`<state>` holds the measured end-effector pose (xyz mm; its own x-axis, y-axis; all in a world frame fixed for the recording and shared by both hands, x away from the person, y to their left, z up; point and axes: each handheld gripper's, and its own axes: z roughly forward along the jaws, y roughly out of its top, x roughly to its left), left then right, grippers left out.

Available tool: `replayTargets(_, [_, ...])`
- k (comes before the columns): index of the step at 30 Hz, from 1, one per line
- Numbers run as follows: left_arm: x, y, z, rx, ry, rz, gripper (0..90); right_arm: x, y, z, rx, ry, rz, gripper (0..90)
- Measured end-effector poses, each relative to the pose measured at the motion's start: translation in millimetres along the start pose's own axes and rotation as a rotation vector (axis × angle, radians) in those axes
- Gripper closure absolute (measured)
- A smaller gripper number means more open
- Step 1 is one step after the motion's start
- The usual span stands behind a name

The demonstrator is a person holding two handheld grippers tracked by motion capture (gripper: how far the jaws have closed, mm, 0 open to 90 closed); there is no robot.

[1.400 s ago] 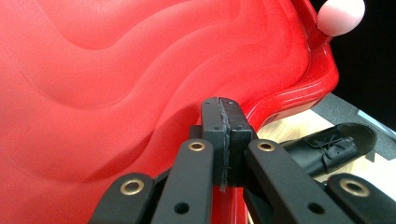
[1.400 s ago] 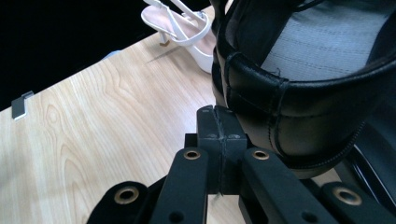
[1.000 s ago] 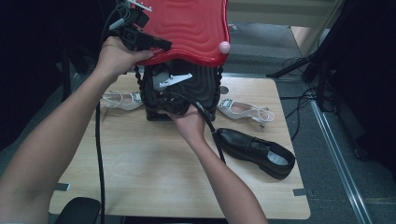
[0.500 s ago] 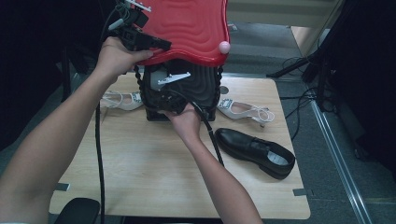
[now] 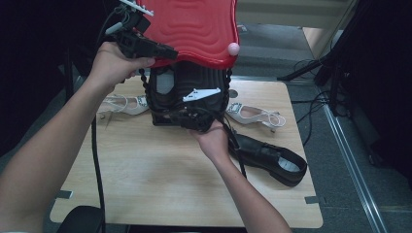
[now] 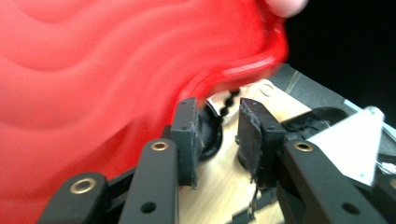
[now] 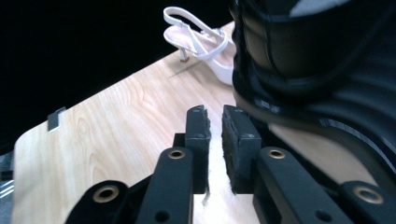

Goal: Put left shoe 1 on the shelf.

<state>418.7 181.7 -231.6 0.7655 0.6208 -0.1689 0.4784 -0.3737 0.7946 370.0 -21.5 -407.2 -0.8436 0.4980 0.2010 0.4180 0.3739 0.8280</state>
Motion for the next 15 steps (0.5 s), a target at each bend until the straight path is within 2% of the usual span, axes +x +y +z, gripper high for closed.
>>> replayTargets(4, [-10.1, -11.3, -2.6, 0.006, -0.017, 0.023, 63.7, -3.5, -13.0, -15.4, 0.011, -0.002, -0.001, 75.2])
replayTargets(7, [-18.8, -22.5, 0.3, 0.024, -0.036, 0.037, 58.9, -6.1, -20.9, -27.4, 0.016, 0.015, 0.03, 70.6])
replayTargets(11, [-26.8, -41.0, 6.1, 0.019, -0.055, 0.056, 53.3, -7.8, -31.6, -42.6, 0.025, -0.005, 0.028, 67.5])
replayTargets(13, [-29.4, -49.8, 7.9, 0.037, -0.053, 0.053, 48.1, -9.3, -37.1, -49.4, 0.035, -0.012, 0.036, 67.5])
replayTargets(15, [-31.7, -59.2, 8.0, 0.027, -0.07, 0.055, 47.5, -10.4, -43.6, -55.8, 0.04, -0.014, 0.047, 67.5])
